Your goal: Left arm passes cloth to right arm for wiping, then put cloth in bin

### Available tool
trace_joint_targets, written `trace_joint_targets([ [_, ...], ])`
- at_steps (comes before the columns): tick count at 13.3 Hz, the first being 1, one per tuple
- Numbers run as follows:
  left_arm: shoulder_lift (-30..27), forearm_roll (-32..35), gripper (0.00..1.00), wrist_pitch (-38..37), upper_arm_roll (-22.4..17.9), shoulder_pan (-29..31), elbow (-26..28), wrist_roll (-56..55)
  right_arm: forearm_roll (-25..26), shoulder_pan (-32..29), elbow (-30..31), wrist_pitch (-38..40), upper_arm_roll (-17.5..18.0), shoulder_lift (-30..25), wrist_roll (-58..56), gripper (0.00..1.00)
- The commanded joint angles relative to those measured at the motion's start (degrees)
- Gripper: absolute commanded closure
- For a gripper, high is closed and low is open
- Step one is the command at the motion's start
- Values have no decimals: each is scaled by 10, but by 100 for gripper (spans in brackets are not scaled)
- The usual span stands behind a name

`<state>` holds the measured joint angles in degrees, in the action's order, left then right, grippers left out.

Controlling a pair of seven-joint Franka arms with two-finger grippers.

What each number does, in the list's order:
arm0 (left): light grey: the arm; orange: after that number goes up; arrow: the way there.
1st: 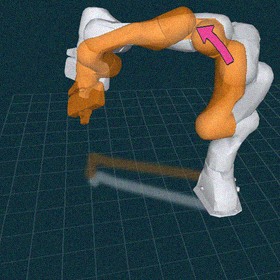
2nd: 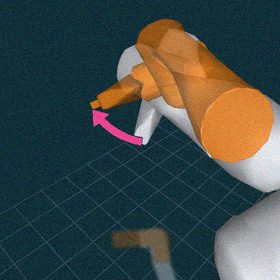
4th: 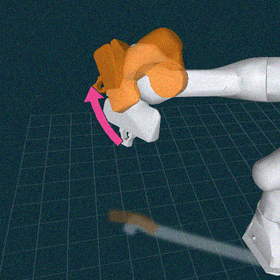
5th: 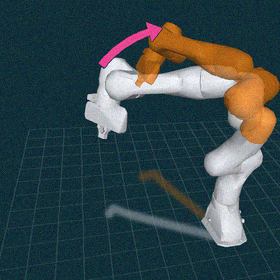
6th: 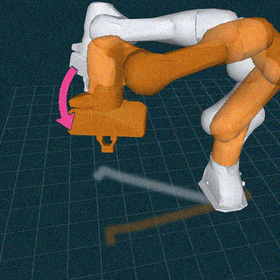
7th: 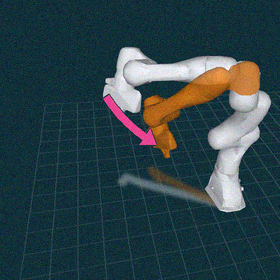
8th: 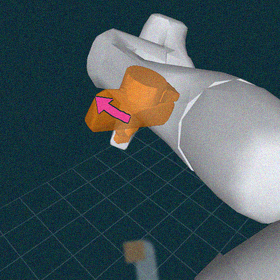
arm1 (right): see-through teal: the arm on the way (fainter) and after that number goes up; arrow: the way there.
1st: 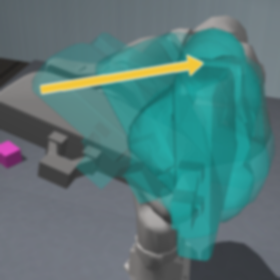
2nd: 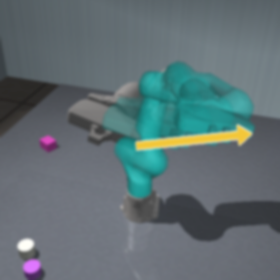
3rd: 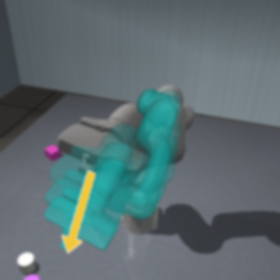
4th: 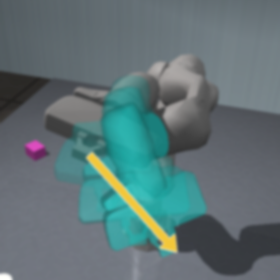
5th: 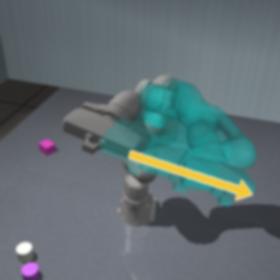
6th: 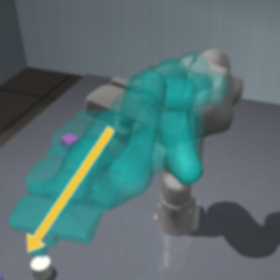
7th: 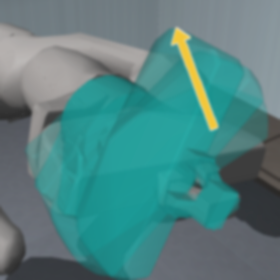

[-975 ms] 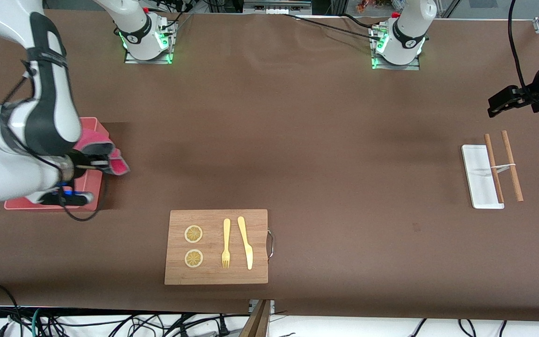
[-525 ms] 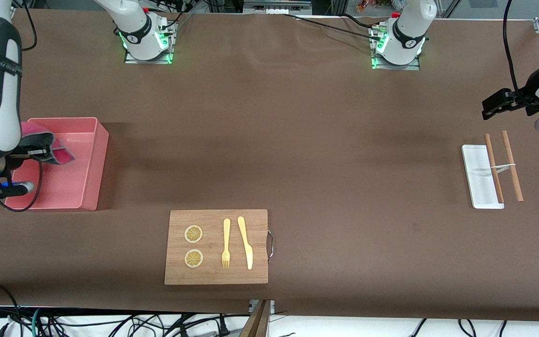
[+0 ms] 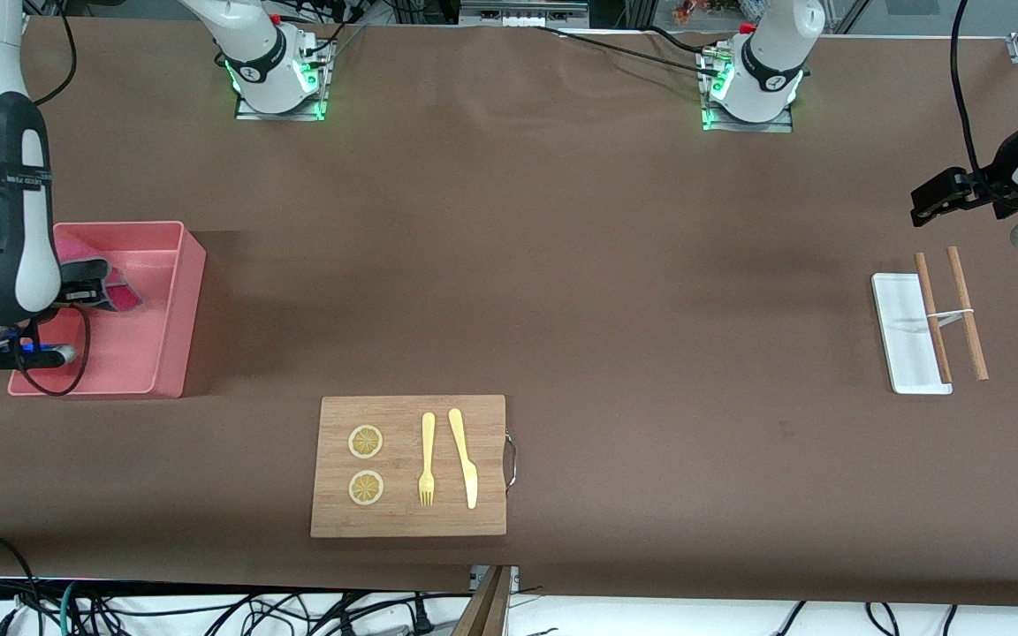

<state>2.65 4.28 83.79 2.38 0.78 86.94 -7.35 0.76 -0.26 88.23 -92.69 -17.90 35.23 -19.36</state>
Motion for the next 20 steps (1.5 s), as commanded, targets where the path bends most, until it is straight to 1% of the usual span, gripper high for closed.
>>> trace_joint_targets([
  [1,6,-2,0,-7,-1,2,-15,15,11,-4,37,-34,3,-10,-9,100],
  [3,5,-3,0,-7,-1,2,-15,15,9,-5,53,-85,3,2,-9,100],
  [4,5,-3,0,-7,-1,2,-15,15,7,-7,58,-112,3,3,-8,37],
  [5,5,-3,0,-7,-1,2,-15,15,4,-7,55,-116,3,2,-8,0],
  [7,5,-4,0,-7,-1,2,-15,15,1,-7,28,-100,3,-16,-8,0],
  [10,5,-6,0,-6,1,-1,-16,15,-1,-5,-74,24,6,-30,-9,0],
  [12,5,-6,0,-6,6,0,-16,15,1,-1,-136,90,9,-35,-9,0],
  [13,5,-6,0,-6,8,0,-16,15,0,-1,-160,117,9,-50,-9,0],
  [14,4,-6,0,-6,9,0,-16,15,-1,-1,-173,137,15,-69,-3,0],
  [16,4,-6,0,-6,11,0,-15,15,0,-2,-171,143,51,-126,-1,0],
  [18,4,-6,0,-6,11,0,-15,15,3,-3,-155,148,82,-181,-2,0],
  [19,4,-6,0,-6,11,0,-15,15,7,-4,-149,151,107,-204,-5,0],
  [20,4,-6,0,-6,12,0,-16,15,20,-4,-148,161,123,-218,-3,0],
])
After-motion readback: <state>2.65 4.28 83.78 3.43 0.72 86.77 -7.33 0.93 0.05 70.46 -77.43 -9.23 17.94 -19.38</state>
